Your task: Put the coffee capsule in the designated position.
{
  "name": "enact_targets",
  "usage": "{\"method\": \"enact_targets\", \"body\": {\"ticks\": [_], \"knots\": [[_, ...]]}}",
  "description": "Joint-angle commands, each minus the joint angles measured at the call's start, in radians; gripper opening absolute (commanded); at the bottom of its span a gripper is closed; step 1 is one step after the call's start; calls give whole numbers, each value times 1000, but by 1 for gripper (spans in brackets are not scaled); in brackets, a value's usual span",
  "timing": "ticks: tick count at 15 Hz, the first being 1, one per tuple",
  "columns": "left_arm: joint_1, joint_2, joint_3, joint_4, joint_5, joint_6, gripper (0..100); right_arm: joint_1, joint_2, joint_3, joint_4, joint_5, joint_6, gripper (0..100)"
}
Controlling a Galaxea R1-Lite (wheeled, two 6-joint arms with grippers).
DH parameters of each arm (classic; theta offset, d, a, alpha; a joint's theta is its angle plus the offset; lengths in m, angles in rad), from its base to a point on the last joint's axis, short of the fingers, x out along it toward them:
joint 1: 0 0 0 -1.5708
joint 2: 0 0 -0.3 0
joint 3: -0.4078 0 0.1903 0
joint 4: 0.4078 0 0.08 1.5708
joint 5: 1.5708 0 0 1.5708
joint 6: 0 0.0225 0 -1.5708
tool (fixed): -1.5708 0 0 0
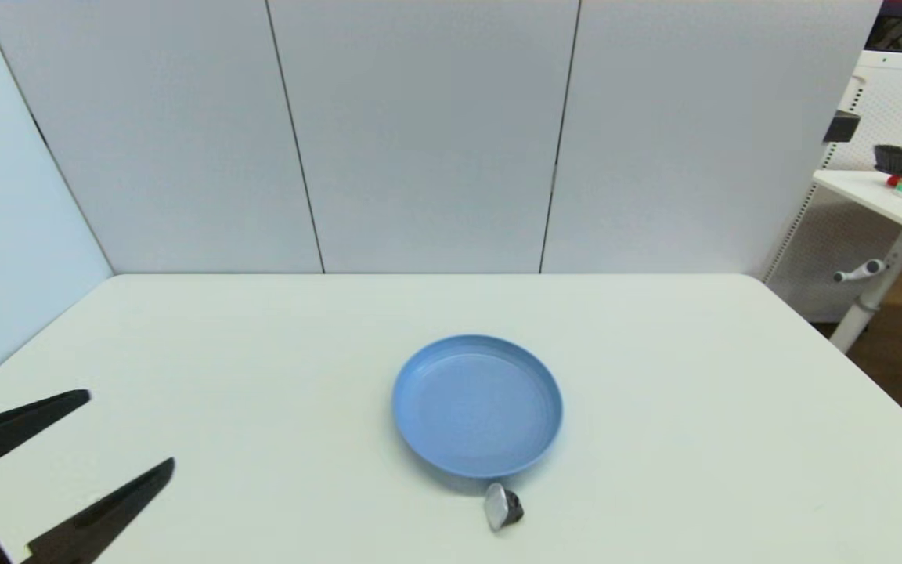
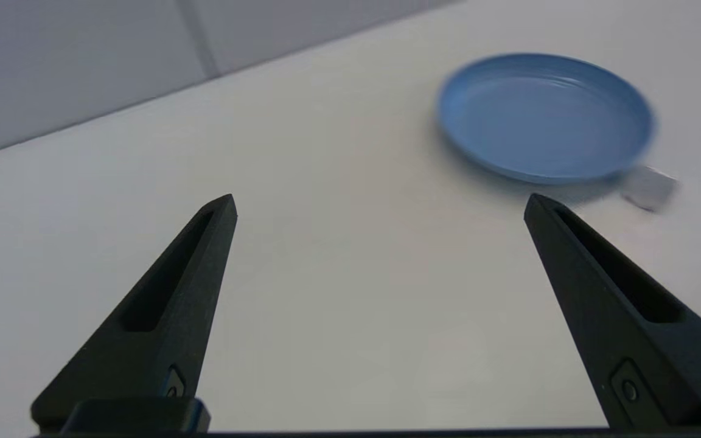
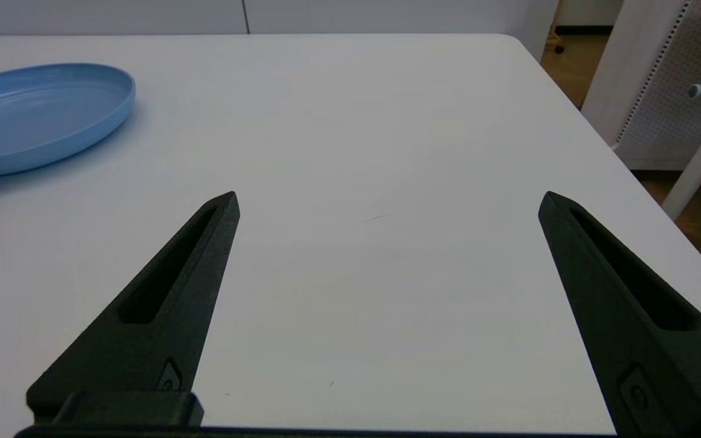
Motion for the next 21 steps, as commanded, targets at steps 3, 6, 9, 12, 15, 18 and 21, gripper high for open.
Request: {"method": "enact_targets", "body": {"ticks": [3, 6, 9, 12, 15, 18, 21], "knots": [[345, -380, 158, 34, 0, -9, 100, 0, 1, 6, -1, 2, 0, 100], [401, -446, 236, 35, 3, -7, 100, 0, 1, 6, -1, 0, 0, 100], [361, -481, 279, 34, 24, -4, 100, 0, 1, 6, -1, 0, 3, 100], [350, -523, 287, 130, 92, -11, 100, 0, 1, 6, -1, 0, 0, 100], [335, -613, 287, 253, 107, -27, 100, 0, 1, 6, -1, 0, 0, 100], [332, -719, 285, 311, 102, -106, 100, 0, 1, 6, -1, 0, 3, 100], [328, -718, 287, 311, 101, -113, 100, 0, 1, 6, -1, 0, 0, 100]]}}
